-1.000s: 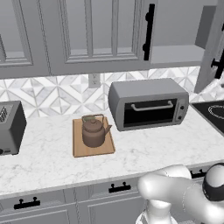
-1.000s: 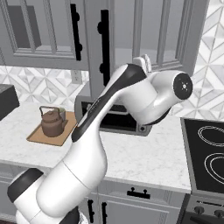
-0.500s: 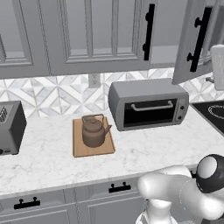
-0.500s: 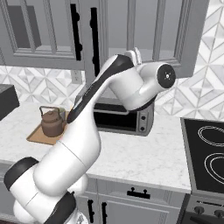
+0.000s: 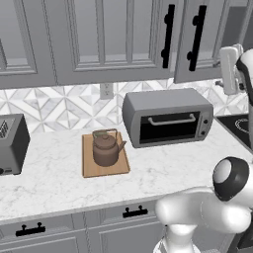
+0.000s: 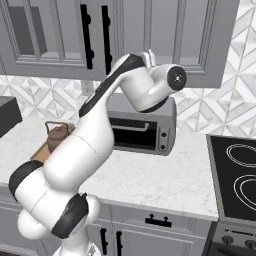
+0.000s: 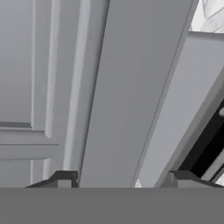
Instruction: Pick the kettle from the counter and place it on the tray. Then pick the mug from the cabinet and place it on the tray. Then close the cabinet doors.
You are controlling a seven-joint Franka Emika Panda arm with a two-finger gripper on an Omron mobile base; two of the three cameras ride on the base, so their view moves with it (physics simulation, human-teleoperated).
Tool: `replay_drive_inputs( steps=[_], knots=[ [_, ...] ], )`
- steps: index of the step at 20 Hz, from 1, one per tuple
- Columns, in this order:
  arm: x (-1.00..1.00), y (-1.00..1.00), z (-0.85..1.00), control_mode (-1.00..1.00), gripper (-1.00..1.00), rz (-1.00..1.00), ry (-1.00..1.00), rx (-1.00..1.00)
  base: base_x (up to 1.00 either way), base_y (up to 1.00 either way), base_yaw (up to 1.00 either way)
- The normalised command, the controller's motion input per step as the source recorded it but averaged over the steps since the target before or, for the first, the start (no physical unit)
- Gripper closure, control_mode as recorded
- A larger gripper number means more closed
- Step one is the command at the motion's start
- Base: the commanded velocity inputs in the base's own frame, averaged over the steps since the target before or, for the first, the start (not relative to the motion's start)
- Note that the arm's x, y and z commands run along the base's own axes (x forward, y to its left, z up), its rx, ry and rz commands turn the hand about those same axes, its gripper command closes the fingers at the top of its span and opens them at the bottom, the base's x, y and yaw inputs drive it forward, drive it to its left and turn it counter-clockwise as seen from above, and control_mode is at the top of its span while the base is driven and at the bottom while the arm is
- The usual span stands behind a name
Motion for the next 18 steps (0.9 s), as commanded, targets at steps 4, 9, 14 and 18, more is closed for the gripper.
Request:
replay_drive_inputs(
  steps=[4, 9, 14, 18],
  knots=[
    [0.84, 0.23, 0.00, -1.00, -1.00, -0.02, 0.00, 0.00, 0.00, 0.00, 0.00],
    [0.82, 0.29, 0.00, -1.00, -1.00, -0.04, 0.00, 0.00, 0.00, 0.00, 0.00],
    [0.51, 0.20, -0.04, -1.00, -1.00, -0.06, -0.07, 0.00, 0.00, 0.00, 0.00],
    [0.21, 0.24, -0.14, -1.00, -1.00, -0.06, -0.12, 0.00, 0.00, 0.00, 0.00]
  ],
)
